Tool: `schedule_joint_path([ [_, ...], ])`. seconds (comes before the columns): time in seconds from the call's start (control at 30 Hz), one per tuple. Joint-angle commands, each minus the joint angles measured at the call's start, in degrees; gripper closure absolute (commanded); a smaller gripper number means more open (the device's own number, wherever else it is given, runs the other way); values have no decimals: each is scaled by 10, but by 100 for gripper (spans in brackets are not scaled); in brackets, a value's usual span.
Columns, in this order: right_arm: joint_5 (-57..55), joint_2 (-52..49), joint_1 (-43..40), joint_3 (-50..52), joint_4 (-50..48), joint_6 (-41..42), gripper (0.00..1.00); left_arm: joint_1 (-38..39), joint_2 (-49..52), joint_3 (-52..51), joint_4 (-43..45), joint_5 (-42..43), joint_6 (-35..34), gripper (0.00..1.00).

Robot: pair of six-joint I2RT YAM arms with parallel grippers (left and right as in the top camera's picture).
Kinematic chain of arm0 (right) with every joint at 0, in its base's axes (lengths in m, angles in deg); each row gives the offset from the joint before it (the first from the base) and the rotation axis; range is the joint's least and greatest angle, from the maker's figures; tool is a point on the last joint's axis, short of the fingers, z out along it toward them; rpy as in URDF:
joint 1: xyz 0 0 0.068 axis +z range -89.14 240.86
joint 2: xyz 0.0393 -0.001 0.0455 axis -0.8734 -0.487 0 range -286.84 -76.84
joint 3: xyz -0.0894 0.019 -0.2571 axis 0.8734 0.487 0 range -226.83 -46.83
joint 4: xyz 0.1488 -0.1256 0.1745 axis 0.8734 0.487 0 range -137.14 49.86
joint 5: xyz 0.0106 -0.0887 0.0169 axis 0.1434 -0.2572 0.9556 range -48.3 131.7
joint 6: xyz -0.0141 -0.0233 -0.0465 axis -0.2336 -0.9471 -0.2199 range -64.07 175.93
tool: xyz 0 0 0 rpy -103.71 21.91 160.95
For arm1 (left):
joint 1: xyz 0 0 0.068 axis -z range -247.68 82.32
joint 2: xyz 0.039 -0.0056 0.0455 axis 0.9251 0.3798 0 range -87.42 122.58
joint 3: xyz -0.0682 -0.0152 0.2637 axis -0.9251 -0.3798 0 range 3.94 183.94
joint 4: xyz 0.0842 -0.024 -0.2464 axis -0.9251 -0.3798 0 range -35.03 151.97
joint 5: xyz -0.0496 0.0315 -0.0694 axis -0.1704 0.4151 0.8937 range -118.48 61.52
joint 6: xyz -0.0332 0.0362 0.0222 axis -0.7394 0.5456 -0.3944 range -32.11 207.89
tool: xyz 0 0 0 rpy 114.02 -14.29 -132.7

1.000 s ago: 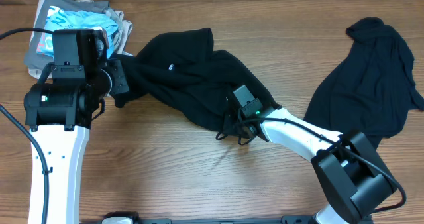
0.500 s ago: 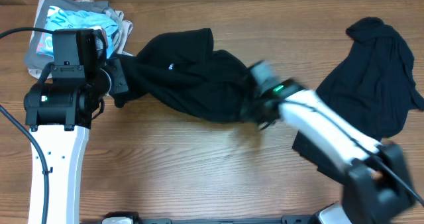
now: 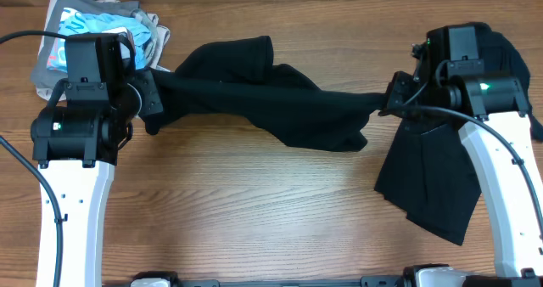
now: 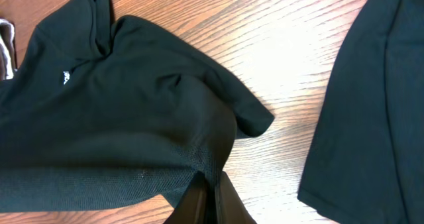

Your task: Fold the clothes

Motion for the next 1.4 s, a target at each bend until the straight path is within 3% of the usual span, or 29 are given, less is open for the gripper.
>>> schedule_joint_path([
  [0.0,-2,25,-29,-14,-3,-12,96,1,0,9,7,-14,33,96],
  [0.2,10,60,-67,-14,-10,-28,96,1,0,10,25,-14,41,96],
  [0.43,33,115,-125,-82,21,-55,96,1,-8,108,19,-14,77,96],
  [0.73,30,137,-194,-361,151,-97,96,1,-61,247,-15,-14,77,96],
  [1.0,-7,138,-210,-593,273,-107,96,1,-145,296,-53,-15,77,96],
  [1.13,-4,148,-210,-610,273,-107,96,1,-172,296,-74,-56,77,96],
  [1.37,-4,129,-210,-528,273,-107,96,1,-123,292,-106,-76,76,96],
])
